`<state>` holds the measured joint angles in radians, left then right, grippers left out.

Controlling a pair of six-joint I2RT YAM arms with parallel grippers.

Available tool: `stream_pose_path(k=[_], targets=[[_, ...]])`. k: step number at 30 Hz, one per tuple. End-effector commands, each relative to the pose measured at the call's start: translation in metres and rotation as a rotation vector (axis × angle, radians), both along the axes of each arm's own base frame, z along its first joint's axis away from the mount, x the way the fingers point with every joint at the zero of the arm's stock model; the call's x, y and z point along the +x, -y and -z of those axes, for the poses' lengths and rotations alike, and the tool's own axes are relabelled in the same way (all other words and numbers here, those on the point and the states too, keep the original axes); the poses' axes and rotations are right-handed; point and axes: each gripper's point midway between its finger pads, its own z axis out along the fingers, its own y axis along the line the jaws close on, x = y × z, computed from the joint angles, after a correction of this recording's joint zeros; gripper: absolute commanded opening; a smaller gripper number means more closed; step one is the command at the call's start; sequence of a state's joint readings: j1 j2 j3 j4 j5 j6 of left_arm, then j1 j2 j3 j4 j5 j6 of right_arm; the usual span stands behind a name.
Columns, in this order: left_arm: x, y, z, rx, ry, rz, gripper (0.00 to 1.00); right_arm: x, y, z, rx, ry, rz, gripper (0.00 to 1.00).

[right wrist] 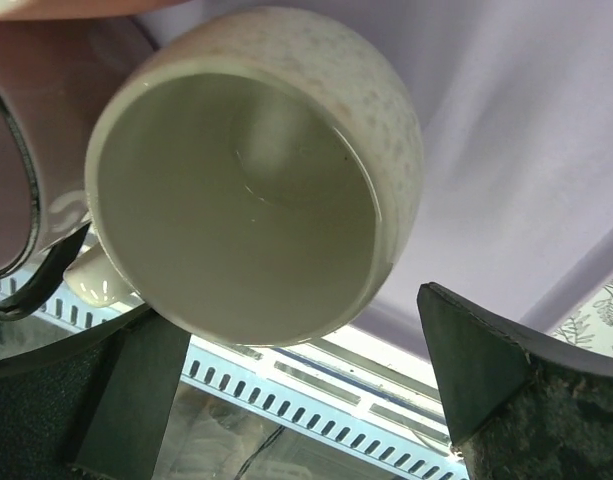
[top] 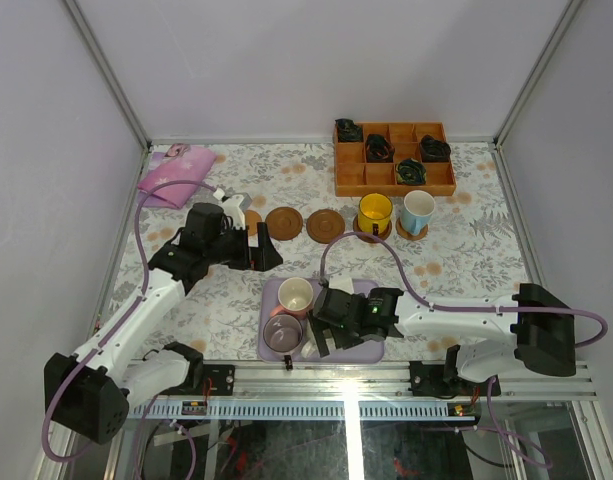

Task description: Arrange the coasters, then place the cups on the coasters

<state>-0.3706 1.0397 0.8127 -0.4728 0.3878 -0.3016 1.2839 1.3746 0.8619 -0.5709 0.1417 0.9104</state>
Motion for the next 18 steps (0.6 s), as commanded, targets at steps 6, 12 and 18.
stream_pose_path(k=[6, 12, 18], targets=[[0.005, 0.003, -0.001, -0.008, 0.008, -0.012, 0.99, 0.025, 0.021, 0.000, -0.092, 0.125, 0.134, 0.99], [0.009, 0.003, -0.005, -0.014, 0.025, -0.019, 0.99, 0.051, 0.032, -0.001, -0.119, 0.202, 0.229, 0.99], [0.013, 0.004, -0.004, -0.018, 0.034, -0.022, 1.00, 0.093, 0.050, -0.009, -0.123, 0.262, 0.340, 0.99]])
